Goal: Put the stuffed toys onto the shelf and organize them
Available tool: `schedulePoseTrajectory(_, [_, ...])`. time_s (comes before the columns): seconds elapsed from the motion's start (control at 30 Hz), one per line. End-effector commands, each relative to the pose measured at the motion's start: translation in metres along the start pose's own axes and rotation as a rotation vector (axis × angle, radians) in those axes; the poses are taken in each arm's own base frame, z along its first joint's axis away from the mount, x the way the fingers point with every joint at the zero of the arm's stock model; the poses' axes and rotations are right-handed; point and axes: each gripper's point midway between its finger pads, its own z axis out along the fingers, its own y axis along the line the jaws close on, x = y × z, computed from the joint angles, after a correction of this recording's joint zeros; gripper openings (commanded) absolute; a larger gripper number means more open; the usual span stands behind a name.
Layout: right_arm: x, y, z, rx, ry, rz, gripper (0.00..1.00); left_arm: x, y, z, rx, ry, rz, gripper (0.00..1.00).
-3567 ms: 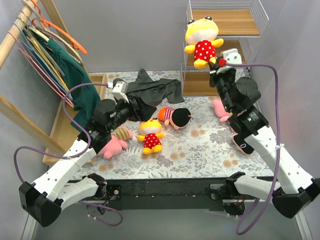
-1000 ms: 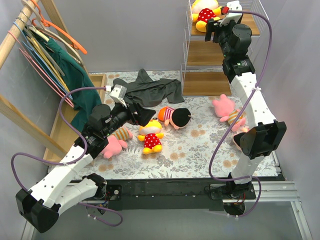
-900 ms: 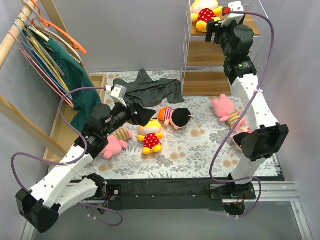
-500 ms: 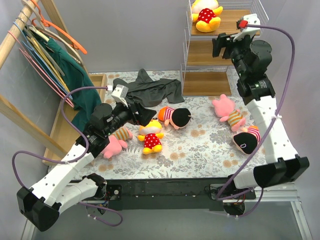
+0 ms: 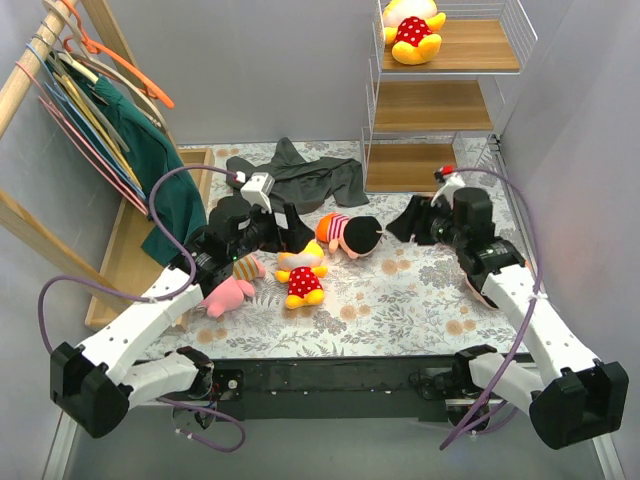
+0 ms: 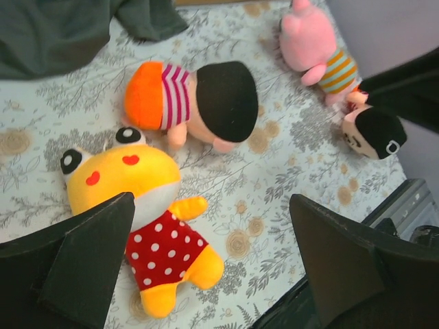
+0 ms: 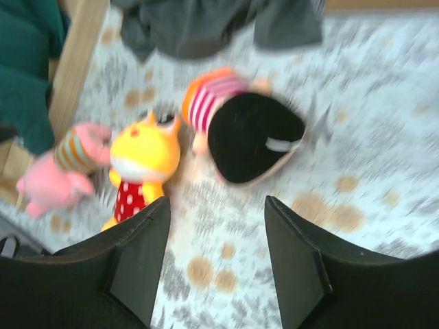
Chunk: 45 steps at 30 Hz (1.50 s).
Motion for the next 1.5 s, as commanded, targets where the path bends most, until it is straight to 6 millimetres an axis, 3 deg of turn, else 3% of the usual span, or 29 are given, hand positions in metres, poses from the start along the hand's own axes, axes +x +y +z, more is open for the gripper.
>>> schedulePoseTrajectory(0.0, [0.054,0.037,0.003,-0.158,0.129,0.094,0.64,0.027,0.024,0.005,-0.130,0.140,-0.020,0.94])
schedulePoseTrajectory(0.17, [0.096,0.074,0.013,-0.235,0.183,0.118,0.63,0.048,0.042,0.015,-0.231,0.226,-0.072,0.89])
schedulePoseTrajectory(0.2, [0.113,0.083,0.013,-0.264,0.208,0.123,0.64,0.047,0.043,0.016,-0.238,0.227,-0.077,0.89])
schedulePoseTrajectory(0.3, [0.125,0.107,0.017,-0.317,0.184,0.200,0.65,0.040,0.036,0.017,-0.217,0.212,-0.082,0.89])
schedulePoseTrajectory(0.4, [0.152,0.111,0.027,-0.289,0.210,0.231,0.66,0.029,0.030,0.015,-0.190,0.177,-0.071,0.90])
schedulePoseTrajectory(0.47, [0.154,0.123,0.033,-0.323,0.206,0.201,0.68,0.028,0.028,0.013,-0.162,0.146,-0.041,0.90])
schedulePoseTrajectory(0.53, [0.172,0.126,0.042,-0.308,0.274,0.178,0.69,0.027,0.028,0.012,-0.143,0.115,-0.016,0.91])
schedulePoseTrajectory(0.67, [0.188,0.146,0.053,-0.317,0.337,0.151,0.71,0.024,0.043,0.010,-0.200,0.064,0.016,0.92])
schedulePoseTrajectory(0.7, [0.202,0.147,0.057,-0.300,0.370,0.136,0.71,0.024,0.046,0.009,-0.211,0.059,0.019,0.92])
schedulePoseTrajectory(0.8, [0.219,0.146,0.066,-0.244,0.404,0.109,0.71,0.022,0.045,0.005,-0.205,0.050,0.024,0.92])
schedulePoseTrajectory(0.93, [0.231,0.143,0.076,-0.219,0.425,0.094,0.69,0.024,0.044,0.001,-0.197,0.046,0.026,0.92])
schedulePoseTrajectory(1.03, [0.234,0.140,0.080,-0.200,0.426,0.075,0.60,0.024,0.041,0.000,-0.182,0.046,0.024,0.92])
schedulePoseTrajectory(1.07, [0.235,0.139,0.080,-0.199,0.426,0.061,0.48,0.024,0.041,0.000,-0.182,0.048,0.026,0.92])
schedulePoseTrajectory(1.13, [0.233,0.133,0.081,-0.175,0.410,0.047,0.33,0.023,0.040,0.000,-0.179,0.046,0.025,0.92])
schedulePoseTrajectory(1.17, [0.232,0.131,0.081,-0.167,0.402,0.036,0.20,0.023,0.040,0.000,-0.177,0.047,0.025,0.92])
schedulePoseTrajectory(1.27, [0.221,0.135,0.074,-0.197,0.369,0.003,0.01,0.024,0.038,-0.001,-0.166,0.049,0.026,0.92])
schedulePoseTrajectory(1.47, [0.198,0.157,0.049,-0.319,0.359,-0.075,0.01,0.021,0.035,-0.001,-0.158,0.046,0.017,0.93])
